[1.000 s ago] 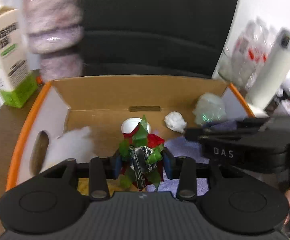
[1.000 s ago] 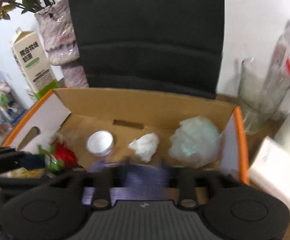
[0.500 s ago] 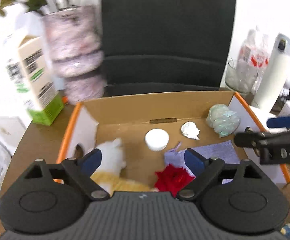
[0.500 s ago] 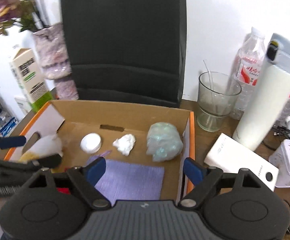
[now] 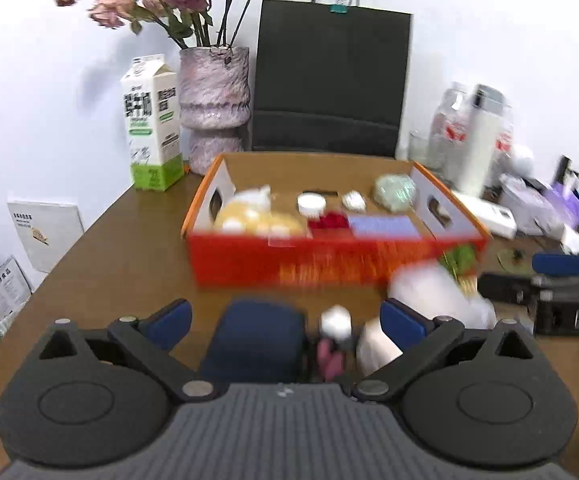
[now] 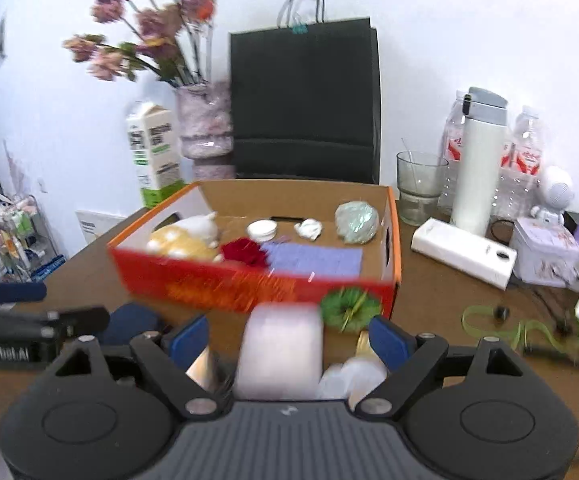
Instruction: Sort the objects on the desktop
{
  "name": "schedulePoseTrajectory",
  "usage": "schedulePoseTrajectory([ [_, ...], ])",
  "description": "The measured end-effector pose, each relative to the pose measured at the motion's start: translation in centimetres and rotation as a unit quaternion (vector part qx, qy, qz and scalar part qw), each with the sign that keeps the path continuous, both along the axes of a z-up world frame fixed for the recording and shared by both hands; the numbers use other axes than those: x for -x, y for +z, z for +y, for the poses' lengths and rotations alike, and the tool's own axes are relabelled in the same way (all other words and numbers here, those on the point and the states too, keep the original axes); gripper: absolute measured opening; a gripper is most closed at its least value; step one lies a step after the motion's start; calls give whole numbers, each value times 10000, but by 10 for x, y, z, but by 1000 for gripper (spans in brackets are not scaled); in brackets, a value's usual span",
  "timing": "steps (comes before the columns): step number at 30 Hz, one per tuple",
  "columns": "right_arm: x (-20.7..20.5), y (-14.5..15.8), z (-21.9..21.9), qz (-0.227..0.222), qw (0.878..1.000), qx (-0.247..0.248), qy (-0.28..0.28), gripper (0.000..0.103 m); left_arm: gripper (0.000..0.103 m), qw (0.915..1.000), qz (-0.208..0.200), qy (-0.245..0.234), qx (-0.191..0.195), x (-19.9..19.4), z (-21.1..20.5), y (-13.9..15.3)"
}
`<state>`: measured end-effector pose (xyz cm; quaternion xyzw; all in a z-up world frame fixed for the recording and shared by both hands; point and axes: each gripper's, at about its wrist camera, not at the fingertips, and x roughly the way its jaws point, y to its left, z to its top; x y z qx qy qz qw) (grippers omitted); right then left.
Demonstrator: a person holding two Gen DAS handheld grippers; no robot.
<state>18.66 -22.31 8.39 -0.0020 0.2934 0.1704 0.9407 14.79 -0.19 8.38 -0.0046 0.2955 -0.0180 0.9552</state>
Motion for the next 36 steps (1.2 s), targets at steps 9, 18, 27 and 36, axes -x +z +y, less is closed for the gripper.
schedulePoseTrajectory([
  [9, 110, -50, 7, 145, 9998, -102, -18, 89, 103, 9999, 69, -154, 29, 105, 10, -56],
  [18, 157, -66, 16, 34, 10000, 68, -49, 97, 103, 9996, 70, -260, -30, 124, 13, -69],
  [27, 155, -76, 4, 227, 9989, -409, -38, 99, 103, 9986, 308, -415, -101, 121, 5, -75],
  [36, 144, -78, -1, 484, 9968, -631, -14, 98, 103, 9981, 491, -341, -130, 114, 2, -78],
])
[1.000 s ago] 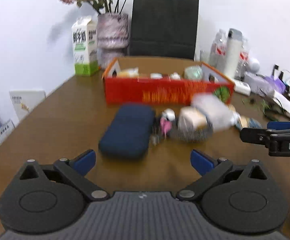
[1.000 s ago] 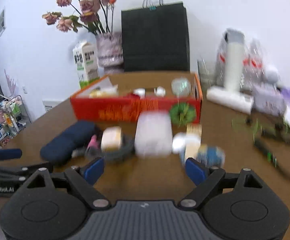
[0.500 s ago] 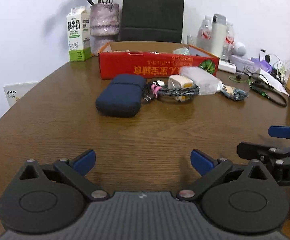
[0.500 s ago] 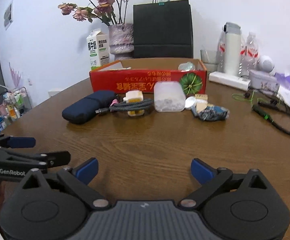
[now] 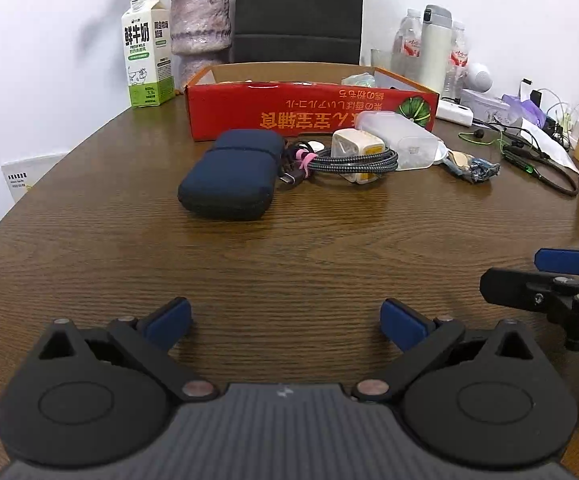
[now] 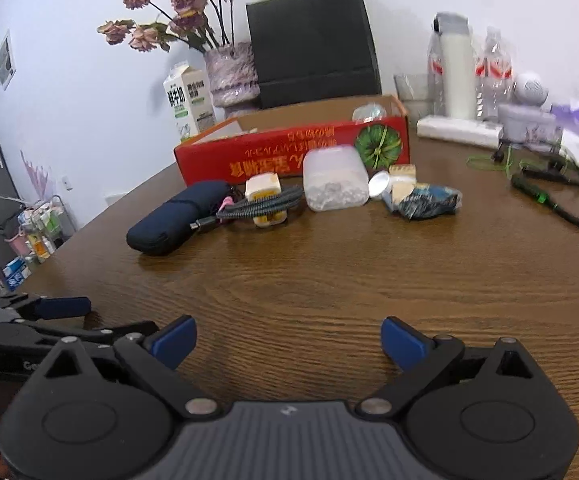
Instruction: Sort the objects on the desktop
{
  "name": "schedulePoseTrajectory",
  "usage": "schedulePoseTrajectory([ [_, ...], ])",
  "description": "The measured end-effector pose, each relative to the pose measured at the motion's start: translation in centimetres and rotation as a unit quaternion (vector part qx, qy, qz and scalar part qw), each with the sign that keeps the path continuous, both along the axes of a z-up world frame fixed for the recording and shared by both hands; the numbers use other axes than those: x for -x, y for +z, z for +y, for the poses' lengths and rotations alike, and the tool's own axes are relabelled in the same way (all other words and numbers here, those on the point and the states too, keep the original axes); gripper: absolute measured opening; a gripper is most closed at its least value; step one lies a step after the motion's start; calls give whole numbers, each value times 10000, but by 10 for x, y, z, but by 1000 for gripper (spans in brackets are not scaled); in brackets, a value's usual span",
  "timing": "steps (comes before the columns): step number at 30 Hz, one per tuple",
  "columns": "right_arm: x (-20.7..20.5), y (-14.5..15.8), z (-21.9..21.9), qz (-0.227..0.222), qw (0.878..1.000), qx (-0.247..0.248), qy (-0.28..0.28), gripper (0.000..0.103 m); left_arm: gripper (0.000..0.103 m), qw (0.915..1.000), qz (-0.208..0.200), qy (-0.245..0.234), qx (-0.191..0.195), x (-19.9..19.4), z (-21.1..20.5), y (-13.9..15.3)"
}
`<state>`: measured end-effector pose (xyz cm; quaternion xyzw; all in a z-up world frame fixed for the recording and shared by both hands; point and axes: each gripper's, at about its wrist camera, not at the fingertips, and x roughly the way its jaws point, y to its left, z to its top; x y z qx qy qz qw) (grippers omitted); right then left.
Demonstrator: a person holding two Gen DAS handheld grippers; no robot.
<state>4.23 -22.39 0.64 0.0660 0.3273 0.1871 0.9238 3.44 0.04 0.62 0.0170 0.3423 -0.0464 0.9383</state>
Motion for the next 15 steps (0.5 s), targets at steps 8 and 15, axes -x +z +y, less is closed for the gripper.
schedulePoseTrajectory([
  [8, -23, 11, -1, 126, 9997, -192, 102, 74, 103, 9999, -19, 19, 165, -2, 5, 2],
  [15, -89, 43, 39, -587, 9954, 160, 739, 52, 103, 9962, -816, 260, -178, -50, 23, 37],
])
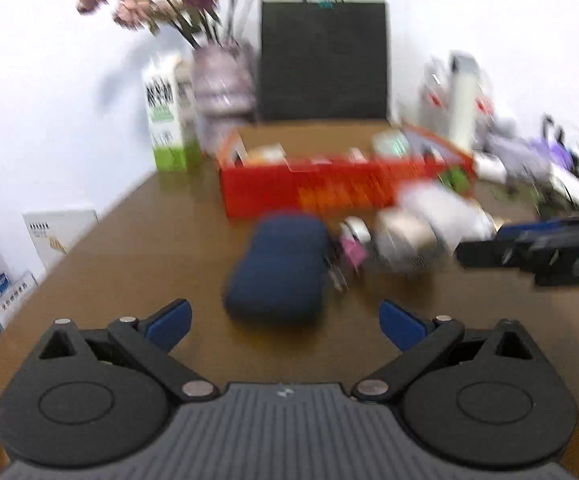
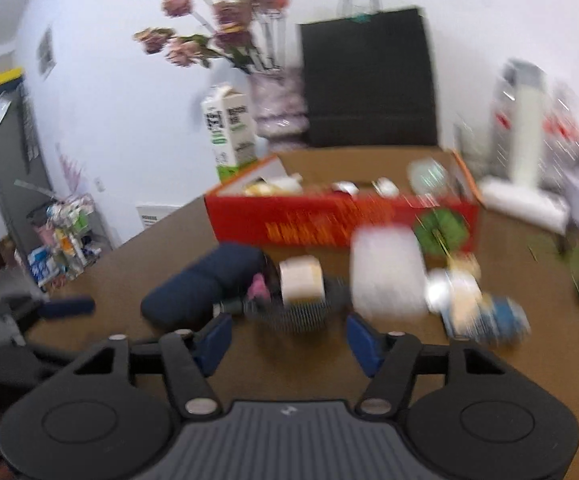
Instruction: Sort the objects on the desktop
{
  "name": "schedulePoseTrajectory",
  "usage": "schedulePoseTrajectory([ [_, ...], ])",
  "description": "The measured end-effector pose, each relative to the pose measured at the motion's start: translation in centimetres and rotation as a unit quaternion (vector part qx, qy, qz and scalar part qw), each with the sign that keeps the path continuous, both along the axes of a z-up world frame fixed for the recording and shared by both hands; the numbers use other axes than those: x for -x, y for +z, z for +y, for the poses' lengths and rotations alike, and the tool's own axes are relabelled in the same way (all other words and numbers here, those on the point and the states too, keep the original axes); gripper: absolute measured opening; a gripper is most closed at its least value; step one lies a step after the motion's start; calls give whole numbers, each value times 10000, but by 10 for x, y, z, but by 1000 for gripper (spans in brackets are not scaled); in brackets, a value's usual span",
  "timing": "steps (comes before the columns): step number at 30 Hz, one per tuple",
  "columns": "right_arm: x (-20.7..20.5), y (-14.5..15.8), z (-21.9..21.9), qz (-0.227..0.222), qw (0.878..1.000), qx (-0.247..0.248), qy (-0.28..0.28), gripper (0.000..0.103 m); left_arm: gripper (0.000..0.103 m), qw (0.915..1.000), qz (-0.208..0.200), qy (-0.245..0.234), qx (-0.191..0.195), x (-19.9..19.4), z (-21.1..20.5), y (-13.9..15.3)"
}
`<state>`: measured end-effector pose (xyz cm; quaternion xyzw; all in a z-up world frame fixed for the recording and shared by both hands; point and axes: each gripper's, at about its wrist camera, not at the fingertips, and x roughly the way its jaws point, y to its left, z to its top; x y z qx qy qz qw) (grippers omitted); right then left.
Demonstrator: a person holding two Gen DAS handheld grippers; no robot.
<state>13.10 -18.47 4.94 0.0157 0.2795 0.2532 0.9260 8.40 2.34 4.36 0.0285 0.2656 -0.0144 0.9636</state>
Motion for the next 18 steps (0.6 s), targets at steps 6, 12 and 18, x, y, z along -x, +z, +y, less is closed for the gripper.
schedulePoseTrajectory([
  [6, -64, -2, 36, 207, 9987, 416, 223, 33, 89, 9991, 249, 147, 318, -65, 21, 7],
  [12, -72, -14, 40, 112, 9974, 701, 95, 33, 90, 9977, 629, -128, 227, -101, 13, -17],
  [18, -79, -31, 45, 315, 9968, 711, 186, 31, 84, 9962, 850, -114, 166, -115, 7, -36],
])
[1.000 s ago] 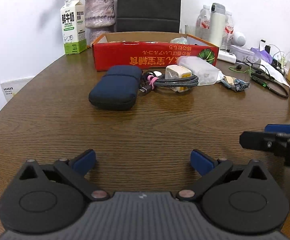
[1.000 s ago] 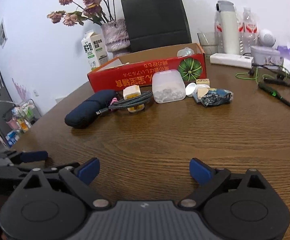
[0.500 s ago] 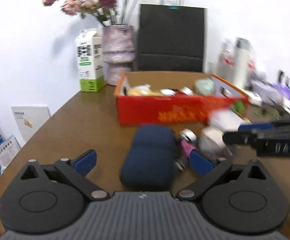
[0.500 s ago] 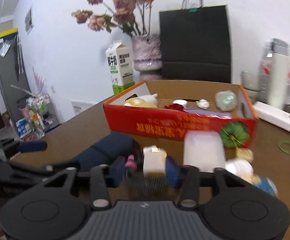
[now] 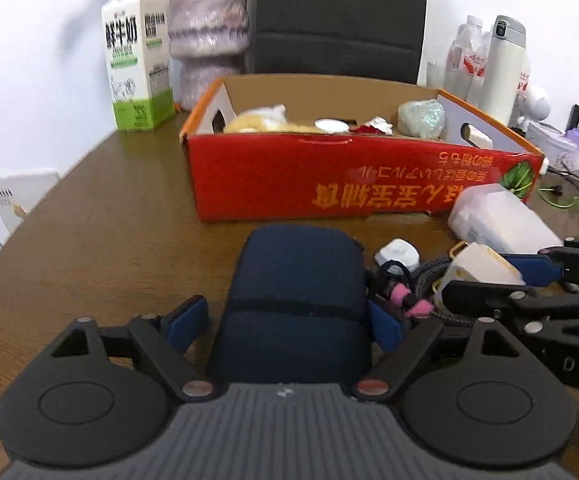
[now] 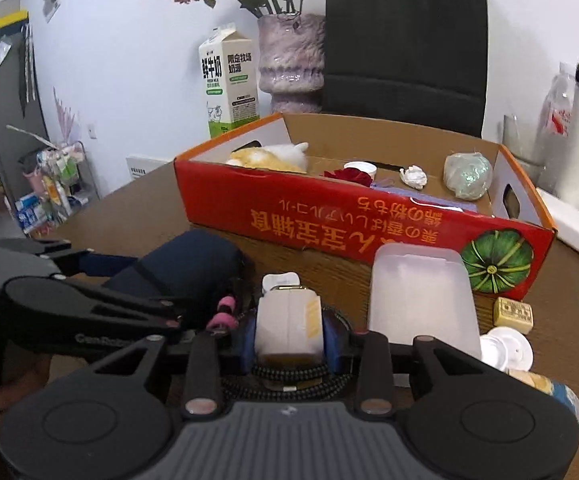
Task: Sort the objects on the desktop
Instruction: 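Grasp the navy case with left tool while right tool grasps white charger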
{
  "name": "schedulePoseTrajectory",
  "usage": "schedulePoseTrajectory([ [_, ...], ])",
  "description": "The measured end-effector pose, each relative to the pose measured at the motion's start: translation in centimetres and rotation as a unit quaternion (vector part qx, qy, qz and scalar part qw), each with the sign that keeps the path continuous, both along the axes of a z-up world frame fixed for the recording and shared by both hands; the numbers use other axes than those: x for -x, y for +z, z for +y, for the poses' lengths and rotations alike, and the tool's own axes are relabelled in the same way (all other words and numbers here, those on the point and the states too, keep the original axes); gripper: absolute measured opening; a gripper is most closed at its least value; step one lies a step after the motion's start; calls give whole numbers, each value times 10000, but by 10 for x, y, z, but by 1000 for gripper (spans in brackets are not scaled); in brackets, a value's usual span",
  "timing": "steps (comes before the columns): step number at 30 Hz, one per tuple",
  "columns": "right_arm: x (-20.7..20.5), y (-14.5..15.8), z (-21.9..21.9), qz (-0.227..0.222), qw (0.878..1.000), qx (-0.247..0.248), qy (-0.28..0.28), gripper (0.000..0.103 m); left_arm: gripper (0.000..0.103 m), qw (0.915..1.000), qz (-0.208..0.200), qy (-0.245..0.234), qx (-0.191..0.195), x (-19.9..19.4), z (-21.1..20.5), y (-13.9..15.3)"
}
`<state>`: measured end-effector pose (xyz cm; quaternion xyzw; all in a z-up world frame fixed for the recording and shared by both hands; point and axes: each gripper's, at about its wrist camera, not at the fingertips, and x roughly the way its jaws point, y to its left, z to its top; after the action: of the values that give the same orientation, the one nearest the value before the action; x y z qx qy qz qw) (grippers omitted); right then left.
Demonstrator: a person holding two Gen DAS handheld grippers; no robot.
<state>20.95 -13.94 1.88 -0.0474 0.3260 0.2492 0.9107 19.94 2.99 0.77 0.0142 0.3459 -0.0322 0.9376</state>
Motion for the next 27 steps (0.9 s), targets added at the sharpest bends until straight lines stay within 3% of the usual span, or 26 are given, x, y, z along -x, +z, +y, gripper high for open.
schedulePoseTrajectory([
  [2, -1, -1, 2, 30, 9999, -109, -76, 31, 69, 10000, -72, 13, -7, 4, -2, 2],
  [8, 15, 24, -17, -319, 9934, -1073, -264, 31, 66, 9979, -247, 459, 386, 30, 6, 19],
  [13, 28, 43, -45, -280, 9780, -2009, -483, 31, 65, 9950, -749, 581, 322, 74, 11, 49],
  [14, 35, 47, -47, -446, 9770, -2013, -549, 31, 65, 9946, -762, 576, 398, 82, 13, 53],
  [16, 56, 58, -39, -939, 9827, -1431, -701, 31, 65, 9942, -752, 526, 565, 101, 16, 58],
  [19, 87, 62, -39, -995, 9857, -1261, -509, 31, 66, 9946, -698, 388, 669, 126, 16, 60],
  [21, 115, 59, -30, -1312, 9885, -580, -485, 31, 66, 9949, -574, 285, 775, 143, 15, 56],
  [23, 128, 49, -31, -1099, 9917, -458, -475, 31, 66, 9941, -417, 108, 991, 155, 12, 52],
  [27, 144, 29, -47, -369, 9930, -889, -689, 31, 66, 9921, -358, -310, 1159, 169, -3, 48],
])
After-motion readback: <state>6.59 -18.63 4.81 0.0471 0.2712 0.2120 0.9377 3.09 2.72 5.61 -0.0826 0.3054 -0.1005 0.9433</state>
